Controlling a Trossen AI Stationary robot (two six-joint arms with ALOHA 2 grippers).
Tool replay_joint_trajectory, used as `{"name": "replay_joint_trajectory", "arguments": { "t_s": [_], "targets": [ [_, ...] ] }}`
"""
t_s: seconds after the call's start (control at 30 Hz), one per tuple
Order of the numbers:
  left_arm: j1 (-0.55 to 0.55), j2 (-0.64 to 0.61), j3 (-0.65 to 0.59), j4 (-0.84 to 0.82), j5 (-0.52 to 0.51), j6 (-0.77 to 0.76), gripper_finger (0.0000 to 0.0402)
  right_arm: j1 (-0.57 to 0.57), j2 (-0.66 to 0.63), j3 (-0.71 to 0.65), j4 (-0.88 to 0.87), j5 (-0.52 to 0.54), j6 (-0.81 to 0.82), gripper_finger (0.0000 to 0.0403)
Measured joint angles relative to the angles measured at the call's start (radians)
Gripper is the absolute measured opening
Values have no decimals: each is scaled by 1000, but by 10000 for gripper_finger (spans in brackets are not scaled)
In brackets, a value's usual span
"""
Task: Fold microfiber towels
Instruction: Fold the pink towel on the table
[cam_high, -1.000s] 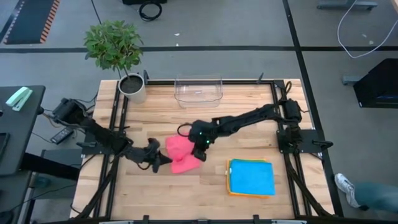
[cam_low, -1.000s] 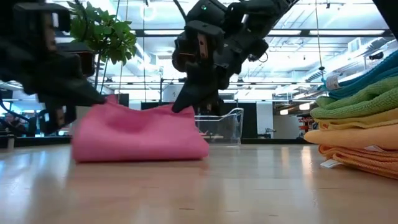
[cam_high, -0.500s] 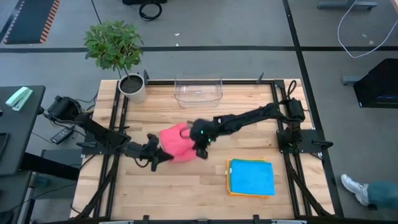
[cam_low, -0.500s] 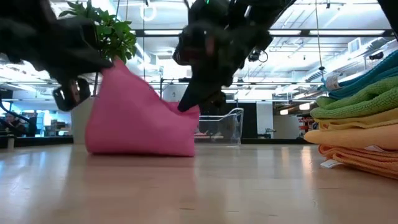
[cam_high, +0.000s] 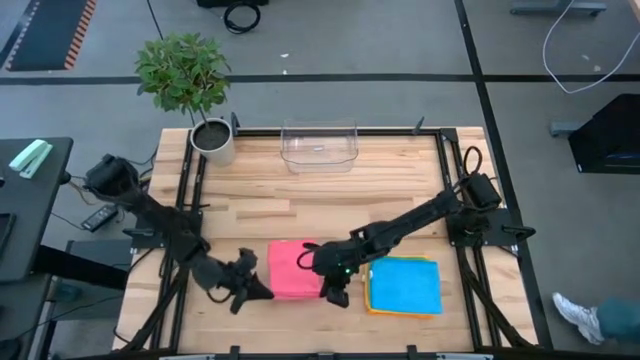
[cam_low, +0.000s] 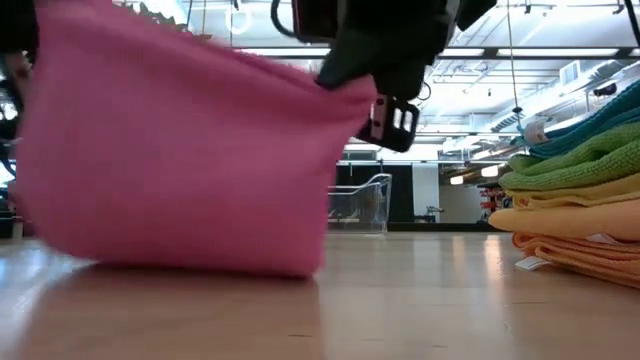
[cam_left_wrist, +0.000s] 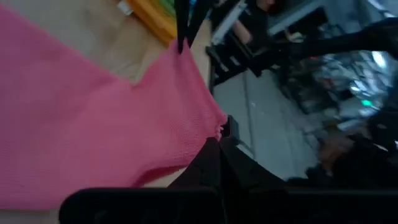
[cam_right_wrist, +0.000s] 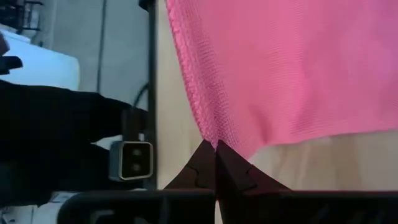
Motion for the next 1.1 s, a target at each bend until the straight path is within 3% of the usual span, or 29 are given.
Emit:
{"name": "replay_joint_trajectory", "arguments": {
  "t_s": [0.2,0.63,0.93,1.1],
  "targets": [
    [-32,89,55,-224,-164,-165,1,-89,1,-4,-39,31,4,1],
    [-32,64,-68,-248,-411,-289,1,-331,61,-4,45,67,-93,1],
    [-33,68,-84,-350,-410,-401,1,-353,134,1,153,108,-170,3],
    [-35,68,-84,-373,-405,-413,1,-352,120,2,173,122,-208,31]
  ]
}}
